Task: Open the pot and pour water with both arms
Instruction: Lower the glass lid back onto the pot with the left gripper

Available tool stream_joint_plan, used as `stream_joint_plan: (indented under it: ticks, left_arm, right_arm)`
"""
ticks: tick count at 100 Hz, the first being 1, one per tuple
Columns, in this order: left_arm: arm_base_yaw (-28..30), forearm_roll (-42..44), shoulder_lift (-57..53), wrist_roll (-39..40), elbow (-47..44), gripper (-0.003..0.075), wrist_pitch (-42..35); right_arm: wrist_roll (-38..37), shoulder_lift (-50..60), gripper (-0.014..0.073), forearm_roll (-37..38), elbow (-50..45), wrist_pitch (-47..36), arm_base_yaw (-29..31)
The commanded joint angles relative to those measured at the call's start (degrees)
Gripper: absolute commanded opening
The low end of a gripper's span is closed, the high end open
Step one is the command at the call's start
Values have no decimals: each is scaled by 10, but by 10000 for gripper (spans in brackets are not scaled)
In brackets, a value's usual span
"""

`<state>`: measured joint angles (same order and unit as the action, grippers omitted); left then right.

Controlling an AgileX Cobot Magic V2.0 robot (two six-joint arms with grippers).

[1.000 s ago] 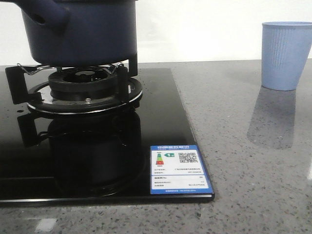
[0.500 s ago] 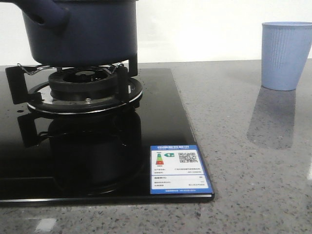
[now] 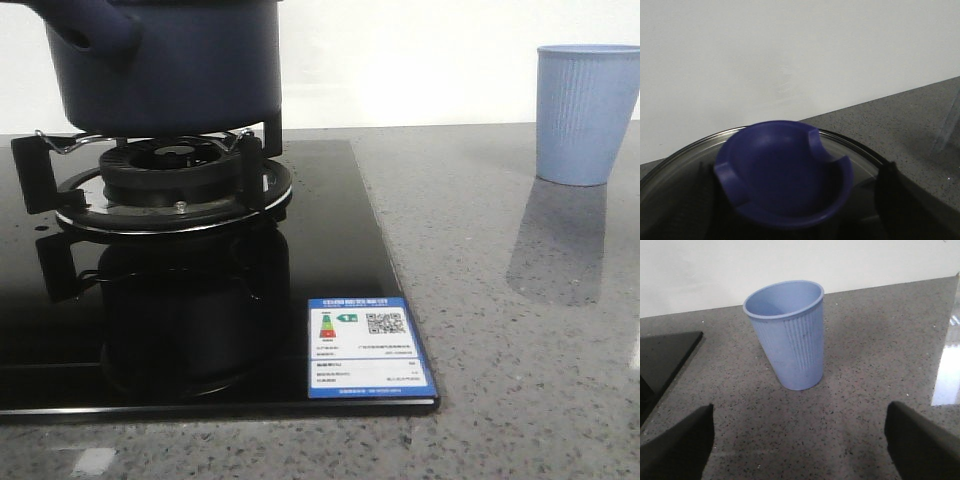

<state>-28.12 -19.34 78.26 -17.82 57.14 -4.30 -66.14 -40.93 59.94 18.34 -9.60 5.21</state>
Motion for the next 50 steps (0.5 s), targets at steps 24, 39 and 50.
stream_joint_plan:
  ticks: [24,39,50]
  left_arm:
    - [5,-9,-100,0,22,610,-51]
    - [34,-6,-151,0,22,609,-37]
    - [71,3,-184,0,20,567,15]
  right_arm:
    - [1,3,603,7,15,-33,3]
    - [1,3,601,10,16,-100,3]
    - [1,3,512,10,21,-110,3]
